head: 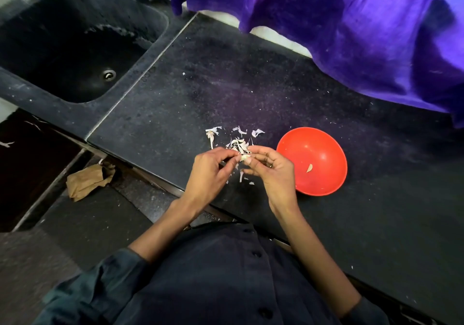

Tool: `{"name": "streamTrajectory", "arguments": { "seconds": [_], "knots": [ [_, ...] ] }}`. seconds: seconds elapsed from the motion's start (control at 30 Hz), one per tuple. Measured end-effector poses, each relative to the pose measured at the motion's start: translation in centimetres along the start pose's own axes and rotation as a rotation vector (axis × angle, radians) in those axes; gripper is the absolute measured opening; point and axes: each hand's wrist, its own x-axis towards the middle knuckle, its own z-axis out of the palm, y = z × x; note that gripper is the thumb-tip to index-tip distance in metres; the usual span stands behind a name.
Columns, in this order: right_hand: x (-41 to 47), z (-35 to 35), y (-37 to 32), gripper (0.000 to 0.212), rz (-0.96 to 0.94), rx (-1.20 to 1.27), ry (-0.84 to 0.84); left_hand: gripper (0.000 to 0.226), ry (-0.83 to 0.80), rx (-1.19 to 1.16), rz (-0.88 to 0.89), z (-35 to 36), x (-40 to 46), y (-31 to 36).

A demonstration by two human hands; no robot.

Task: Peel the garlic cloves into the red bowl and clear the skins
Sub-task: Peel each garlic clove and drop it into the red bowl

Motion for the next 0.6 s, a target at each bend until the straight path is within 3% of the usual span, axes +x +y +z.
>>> {"name": "streamTrajectory", "arguments": {
  "seconds": [0.3,0.5,0.6],
  "knots": [
    [-0.02,0.22,-0.04,0.021,-0.052,-0.022,0.024,0.015,-0.021,0.256,0.142,0.26,-0.06,-0.18],
    [-0.16,0.21,-0.10,0.021,-0.041,0.019,-0.027,0.016,0.044,0.135,0.041,0.41,0.00,-0.16],
    [-0.28,0.17,-0.20,0.018,-0.006,0.063,-0.044,0.016,0.070,-0.042,-0.065,0.10,0.13,-0.03]
  ]
}}
